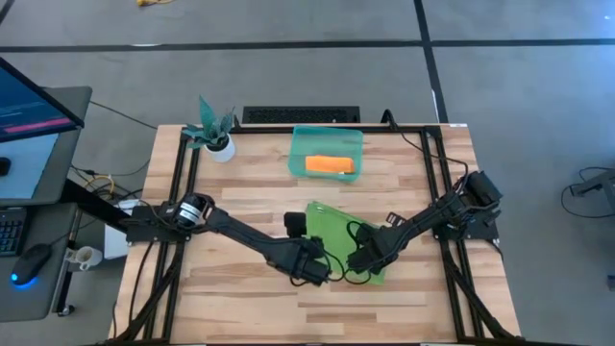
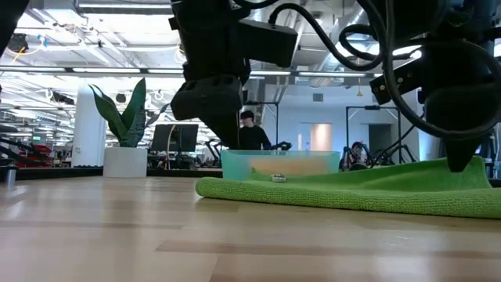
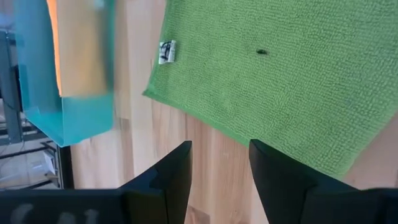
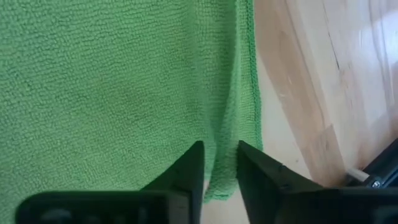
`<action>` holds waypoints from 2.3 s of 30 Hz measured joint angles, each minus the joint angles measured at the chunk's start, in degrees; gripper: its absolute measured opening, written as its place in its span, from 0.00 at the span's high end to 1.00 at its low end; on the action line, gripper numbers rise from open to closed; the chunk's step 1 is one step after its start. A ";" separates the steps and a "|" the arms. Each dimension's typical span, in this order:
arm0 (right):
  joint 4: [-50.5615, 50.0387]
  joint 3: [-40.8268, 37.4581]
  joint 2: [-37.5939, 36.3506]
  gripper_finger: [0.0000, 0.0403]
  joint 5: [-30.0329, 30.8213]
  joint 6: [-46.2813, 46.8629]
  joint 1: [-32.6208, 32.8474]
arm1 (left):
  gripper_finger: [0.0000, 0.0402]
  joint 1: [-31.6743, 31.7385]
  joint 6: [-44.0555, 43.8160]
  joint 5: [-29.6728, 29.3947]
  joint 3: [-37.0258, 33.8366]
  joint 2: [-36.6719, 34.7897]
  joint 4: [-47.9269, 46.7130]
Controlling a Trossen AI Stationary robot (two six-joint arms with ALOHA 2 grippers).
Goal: Roll microfiber towels into tight, uniform cylinder then place into a basket
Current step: Fold the green towel
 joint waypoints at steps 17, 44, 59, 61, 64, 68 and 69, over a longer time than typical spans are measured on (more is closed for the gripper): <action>-6.44 0.00 -6.82 0.53 8.76 -6.51 2.48 | 0.62 1.79 -5.25 1.07 -0.07 -4.10 1.40; 30.67 -15.13 -23.06 0.59 33.58 -12.30 17.11 | 0.62 5.45 5.66 23.26 -29.82 -14.47 64.92; 34.23 -13.90 -30.22 0.61 33.68 -28.31 6.87 | 0.62 10.66 -6.82 31.51 -41.30 -14.48 72.03; 34.20 -13.90 -30.19 0.61 33.42 -26.63 5.37 | 0.62 10.84 -8.79 31.46 -41.55 -14.47 70.71; 34.16 -13.90 -29.09 0.62 32.09 -26.49 4.00 | 0.62 10.89 -9.27 31.36 -41.55 -14.48 68.26; 34.35 -13.92 -27.35 0.62 31.26 -26.49 3.85 | 0.62 11.83 -9.27 30.26 -41.38 -14.72 64.93; 34.32 -13.92 -27.00 0.62 31.19 -26.49 3.85 | 0.62 12.25 -9.18 29.62 -41.35 -14.75 64.11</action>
